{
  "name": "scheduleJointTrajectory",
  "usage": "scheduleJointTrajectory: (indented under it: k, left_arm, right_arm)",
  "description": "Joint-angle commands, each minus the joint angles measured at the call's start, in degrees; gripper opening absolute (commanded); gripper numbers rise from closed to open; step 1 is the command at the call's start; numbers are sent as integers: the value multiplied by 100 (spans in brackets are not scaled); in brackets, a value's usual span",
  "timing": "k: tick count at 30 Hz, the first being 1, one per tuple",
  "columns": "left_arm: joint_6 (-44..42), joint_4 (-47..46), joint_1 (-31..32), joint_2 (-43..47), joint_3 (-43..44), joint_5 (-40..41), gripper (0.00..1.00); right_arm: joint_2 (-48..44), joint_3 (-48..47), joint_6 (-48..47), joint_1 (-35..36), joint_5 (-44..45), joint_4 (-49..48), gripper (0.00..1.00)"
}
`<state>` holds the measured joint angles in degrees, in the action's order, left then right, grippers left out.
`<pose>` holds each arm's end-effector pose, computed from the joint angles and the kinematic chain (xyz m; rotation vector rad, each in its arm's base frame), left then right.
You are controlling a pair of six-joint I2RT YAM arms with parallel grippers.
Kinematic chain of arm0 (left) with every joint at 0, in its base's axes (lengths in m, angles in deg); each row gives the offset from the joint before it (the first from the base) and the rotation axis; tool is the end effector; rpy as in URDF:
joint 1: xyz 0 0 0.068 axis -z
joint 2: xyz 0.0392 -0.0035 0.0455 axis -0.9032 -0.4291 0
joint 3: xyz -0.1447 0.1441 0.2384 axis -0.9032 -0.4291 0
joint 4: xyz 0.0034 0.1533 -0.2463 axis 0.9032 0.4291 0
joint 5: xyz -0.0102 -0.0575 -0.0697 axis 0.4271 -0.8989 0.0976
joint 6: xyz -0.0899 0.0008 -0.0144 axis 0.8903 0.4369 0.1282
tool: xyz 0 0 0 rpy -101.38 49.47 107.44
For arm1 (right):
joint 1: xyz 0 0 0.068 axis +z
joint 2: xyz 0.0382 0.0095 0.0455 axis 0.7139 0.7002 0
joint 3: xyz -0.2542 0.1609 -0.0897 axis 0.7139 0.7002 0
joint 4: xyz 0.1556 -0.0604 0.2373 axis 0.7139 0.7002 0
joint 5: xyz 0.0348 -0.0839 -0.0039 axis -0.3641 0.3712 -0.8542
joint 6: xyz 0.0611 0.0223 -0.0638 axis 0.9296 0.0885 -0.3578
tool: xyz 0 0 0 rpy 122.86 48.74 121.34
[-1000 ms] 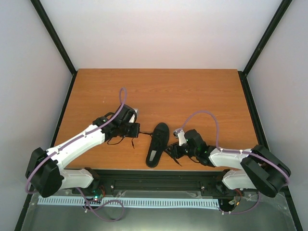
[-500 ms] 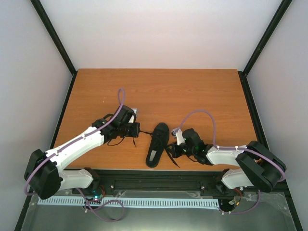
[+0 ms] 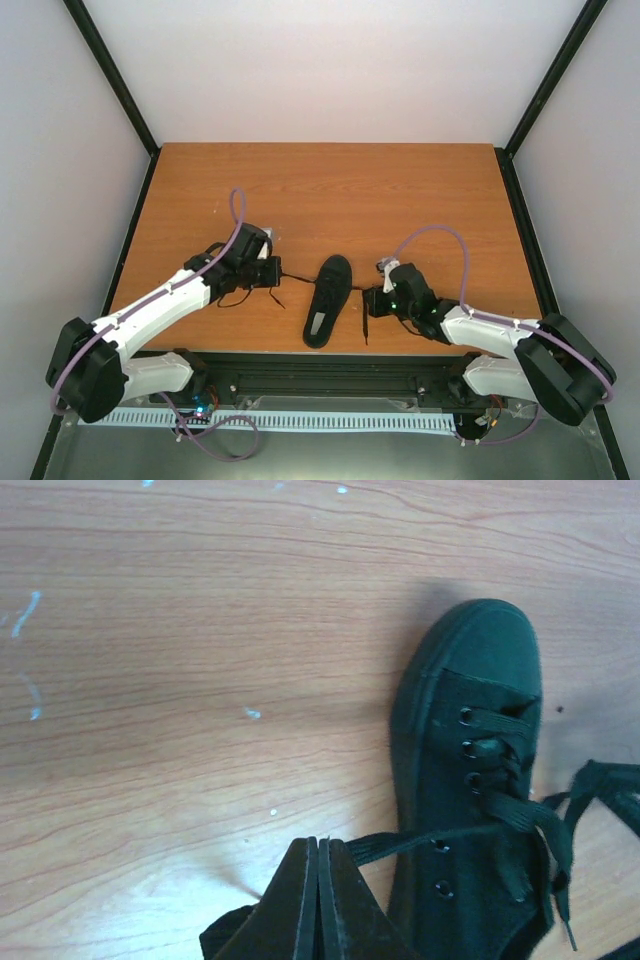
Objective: Tie the shoes
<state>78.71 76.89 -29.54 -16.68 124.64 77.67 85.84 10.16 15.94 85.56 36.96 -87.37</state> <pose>0.2199 -0.1628 0.2182 0.0535 2.6018 -0.5828 0.1810 0.1697 0.1238 -0.3325 2.3687 0.7930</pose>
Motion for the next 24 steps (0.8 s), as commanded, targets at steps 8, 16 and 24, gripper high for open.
scheduleJointTrajectory:
  k: [8, 16, 24]
  left_arm:
    - [743, -170, -288, 283, -528, 155, 1]
    - [1217, -169, -338, 439, -851, 515, 1]
    - [1592, -73, -367, 622, -1106, 863, 1]
  right_arm:
    - [-922, -11, 1049, -1091, 1572, 1666, 3]
    - [-2088, 64, 1303, -1723, 2126, 2530, 3]
    - [-2089, 366, 1600, -1799, 1884, 2416, 3]
